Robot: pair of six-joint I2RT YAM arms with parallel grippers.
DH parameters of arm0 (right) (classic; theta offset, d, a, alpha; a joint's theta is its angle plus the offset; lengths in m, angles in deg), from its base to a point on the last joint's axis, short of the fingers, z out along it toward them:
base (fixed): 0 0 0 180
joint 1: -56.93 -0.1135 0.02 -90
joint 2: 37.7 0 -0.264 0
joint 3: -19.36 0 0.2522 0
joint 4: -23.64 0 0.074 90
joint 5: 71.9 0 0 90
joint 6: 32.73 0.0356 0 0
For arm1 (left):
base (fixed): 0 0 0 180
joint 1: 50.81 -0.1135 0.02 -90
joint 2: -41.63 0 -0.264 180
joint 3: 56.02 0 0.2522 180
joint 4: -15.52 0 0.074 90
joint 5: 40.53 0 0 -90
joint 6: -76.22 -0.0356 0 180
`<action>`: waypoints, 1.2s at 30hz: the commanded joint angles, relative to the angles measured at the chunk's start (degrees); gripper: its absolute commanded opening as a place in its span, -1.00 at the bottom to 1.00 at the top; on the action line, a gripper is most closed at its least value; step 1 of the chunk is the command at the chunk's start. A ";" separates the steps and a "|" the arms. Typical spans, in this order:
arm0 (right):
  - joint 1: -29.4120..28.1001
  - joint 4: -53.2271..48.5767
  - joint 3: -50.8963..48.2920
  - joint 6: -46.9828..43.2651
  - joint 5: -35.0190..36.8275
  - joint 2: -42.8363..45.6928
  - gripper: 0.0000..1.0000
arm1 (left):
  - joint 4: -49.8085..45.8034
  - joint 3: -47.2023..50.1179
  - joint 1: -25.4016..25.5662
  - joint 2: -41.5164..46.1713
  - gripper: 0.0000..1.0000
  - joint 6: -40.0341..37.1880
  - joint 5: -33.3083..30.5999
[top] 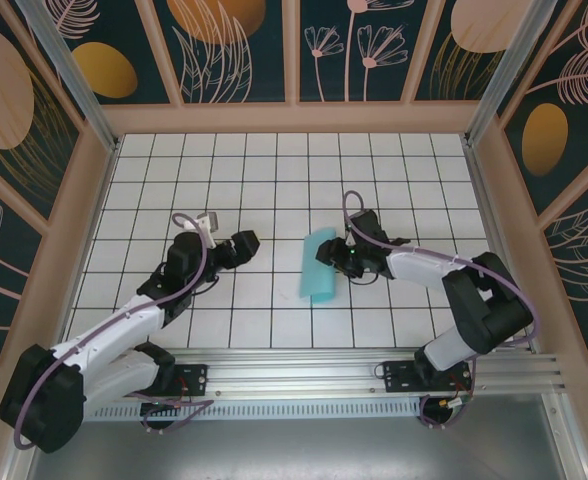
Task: Fold a paper plane with a square sheet of paper (pick it up from the middle)
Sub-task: Fold the square sheet of paper in half at the center of the table.
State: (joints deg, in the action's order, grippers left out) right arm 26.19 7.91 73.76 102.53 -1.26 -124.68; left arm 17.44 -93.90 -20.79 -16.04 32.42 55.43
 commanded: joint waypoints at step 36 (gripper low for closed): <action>0.57 9.01 2.76 6.27 -9.08 -2.50 -0.15 | 7.17 -2.05 0.30 -6.48 0.97 -2.78 -1.08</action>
State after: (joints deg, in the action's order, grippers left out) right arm 27.98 12.41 75.07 105.00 -10.06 -125.51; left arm 25.22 -94.11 -20.79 -21.97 30.82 53.09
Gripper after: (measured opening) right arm 0.426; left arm 0.985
